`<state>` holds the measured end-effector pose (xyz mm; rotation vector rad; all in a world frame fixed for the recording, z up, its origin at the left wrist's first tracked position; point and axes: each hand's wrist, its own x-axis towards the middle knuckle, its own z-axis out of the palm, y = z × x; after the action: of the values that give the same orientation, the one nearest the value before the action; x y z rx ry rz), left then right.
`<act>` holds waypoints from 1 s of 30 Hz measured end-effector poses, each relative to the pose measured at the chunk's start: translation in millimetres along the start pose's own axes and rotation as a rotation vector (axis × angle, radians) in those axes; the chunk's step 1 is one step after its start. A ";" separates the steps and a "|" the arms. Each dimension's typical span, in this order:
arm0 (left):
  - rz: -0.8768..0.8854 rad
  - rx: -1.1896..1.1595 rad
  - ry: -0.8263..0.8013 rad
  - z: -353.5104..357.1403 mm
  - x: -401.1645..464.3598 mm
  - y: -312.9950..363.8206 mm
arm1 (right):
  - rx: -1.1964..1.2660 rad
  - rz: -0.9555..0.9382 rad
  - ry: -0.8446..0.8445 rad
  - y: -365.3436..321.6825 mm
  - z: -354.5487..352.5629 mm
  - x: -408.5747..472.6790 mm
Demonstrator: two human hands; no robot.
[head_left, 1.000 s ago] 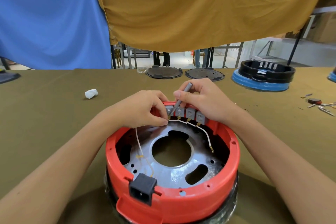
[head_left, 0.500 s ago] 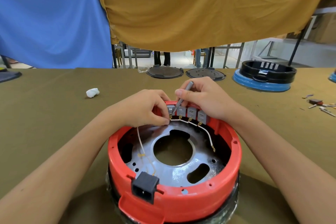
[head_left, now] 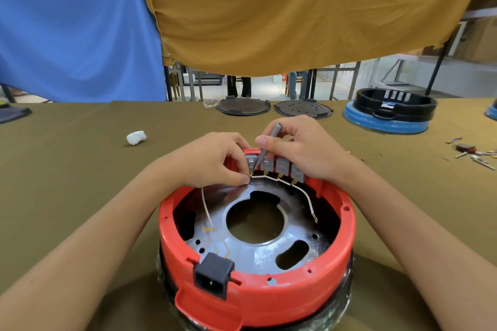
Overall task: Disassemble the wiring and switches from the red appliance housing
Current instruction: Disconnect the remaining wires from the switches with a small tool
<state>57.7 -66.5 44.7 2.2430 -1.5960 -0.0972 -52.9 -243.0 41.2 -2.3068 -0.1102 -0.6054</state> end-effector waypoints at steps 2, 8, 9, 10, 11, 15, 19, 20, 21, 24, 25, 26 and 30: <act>0.000 -0.005 -0.003 0.0 0.0 -0.2 | 0.019 0.001 0.029 -0.1 -0.6 -0.2; -0.001 0.005 -0.002 1.0 0.7 -2.2 | 0.041 0.041 0.027 3.6 0.0 3.1; -0.002 0.007 -0.002 1.2 0.9 -2.4 | 0.056 0.049 0.025 4.4 -0.3 4.0; -0.004 0.007 -0.003 1.3 0.9 -2.6 | 0.073 0.054 0.020 5.2 -0.2 4.7; -0.004 0.007 -0.003 1.4 1.2 -2.7 | 0.088 0.060 0.016 5.7 -0.1 5.7; -0.004 0.016 -0.007 1.7 1.5 -2.6 | 0.133 0.085 0.006 7.3 0.2 8.1; -0.007 0.023 -0.006 1.3 1.2 -2.2 | 0.134 0.104 0.002 7.2 0.4 8.4; -0.007 0.021 -0.004 1.3 1.0 -2.1 | 0.137 0.105 0.003 7.1 0.3 8.1; -0.006 0.021 -0.002 1.3 0.9 -1.9 | 0.140 0.107 0.002 7.1 0.3 8.1; -0.002 0.029 -0.006 1.0 0.3 -2.0 | 0.152 0.121 -0.003 7.6 -0.5 8.8; -0.002 0.030 -0.010 0.8 0.1 -2.3 | 0.157 0.127 -0.004 7.6 -0.3 9.2; -0.004 0.027 -0.013 0.5 -0.1 -2.3 | 0.161 0.133 -0.006 7.6 0.1 9.8; -0.011 0.016 -0.019 0.3 0.8 -2.2 | 0.159 0.124 0.000 8.9 1.1 8.2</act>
<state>59.9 -66.6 43.9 2.2700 -1.5992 -0.1088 -42.9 -249.5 38.6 -2.1421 -0.0139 -0.5144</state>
